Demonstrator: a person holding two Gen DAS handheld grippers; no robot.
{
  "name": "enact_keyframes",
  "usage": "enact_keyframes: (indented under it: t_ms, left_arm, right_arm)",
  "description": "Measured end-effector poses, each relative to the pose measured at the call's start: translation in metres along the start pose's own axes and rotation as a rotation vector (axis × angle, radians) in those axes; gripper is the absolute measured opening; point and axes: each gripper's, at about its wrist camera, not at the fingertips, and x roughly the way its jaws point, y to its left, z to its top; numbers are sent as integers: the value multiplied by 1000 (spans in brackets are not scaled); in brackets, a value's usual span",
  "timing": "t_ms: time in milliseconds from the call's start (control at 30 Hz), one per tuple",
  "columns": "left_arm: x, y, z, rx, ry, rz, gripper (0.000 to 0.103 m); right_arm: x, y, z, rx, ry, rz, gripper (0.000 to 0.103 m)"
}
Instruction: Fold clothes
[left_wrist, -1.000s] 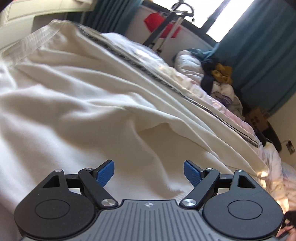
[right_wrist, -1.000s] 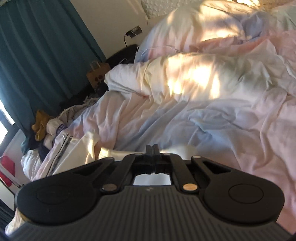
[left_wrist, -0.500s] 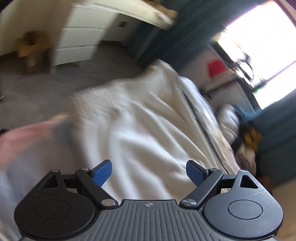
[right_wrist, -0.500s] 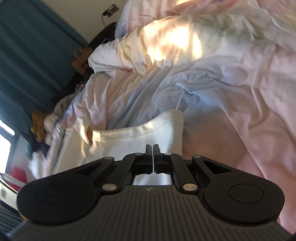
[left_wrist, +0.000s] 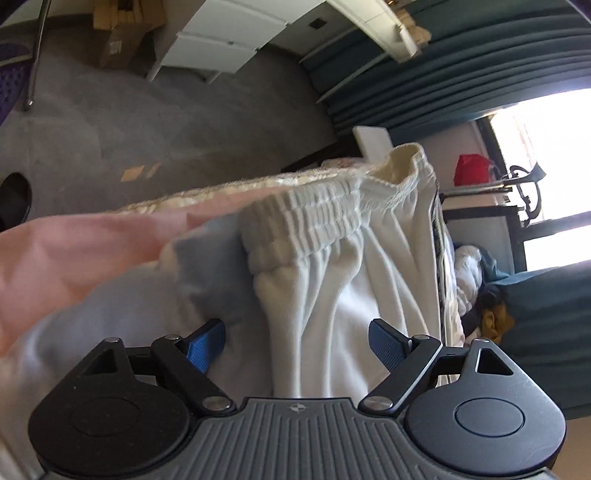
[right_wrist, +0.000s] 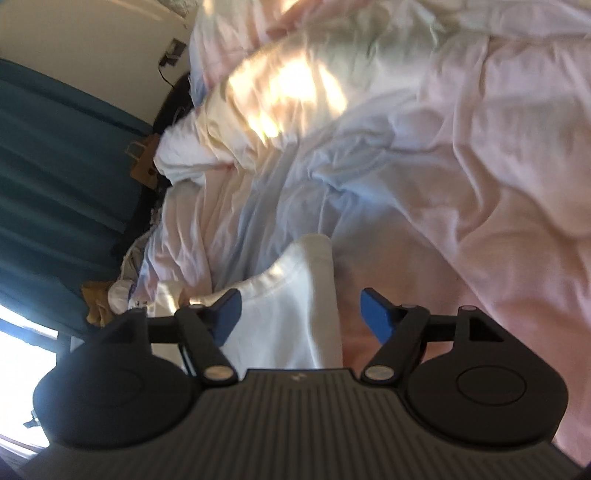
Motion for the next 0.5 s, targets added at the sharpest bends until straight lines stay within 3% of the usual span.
enact_keyframes:
  t_ms: [67, 167, 267, 333, 400, 500]
  left_arm:
    - [4, -4, -2, 15, -21, -37, 85]
    - [9, -13, -8, 47, -34, -126, 74]
    - [13, -24, -12, 99, -30, -116, 77]
    - [15, -28, -14, 115, -28, -102, 77]
    - [14, -28, -14, 113, -24, -109, 77]
    - [17, -21, -14, 86, -13, -124, 74]
  right_arm:
    - [13, -5, -1, 18, 41, -26, 74]
    - [31, -10, -2, 19, 76, -32, 72]
    - [42, -4, -3, -26, 69, 30, 62]
    - [50, 1, -5, -50, 93, 56, 34]
    - [53, 6, -7, -66, 110, 62, 14]
    - [46, 12, -6, -90, 90, 81, 7]
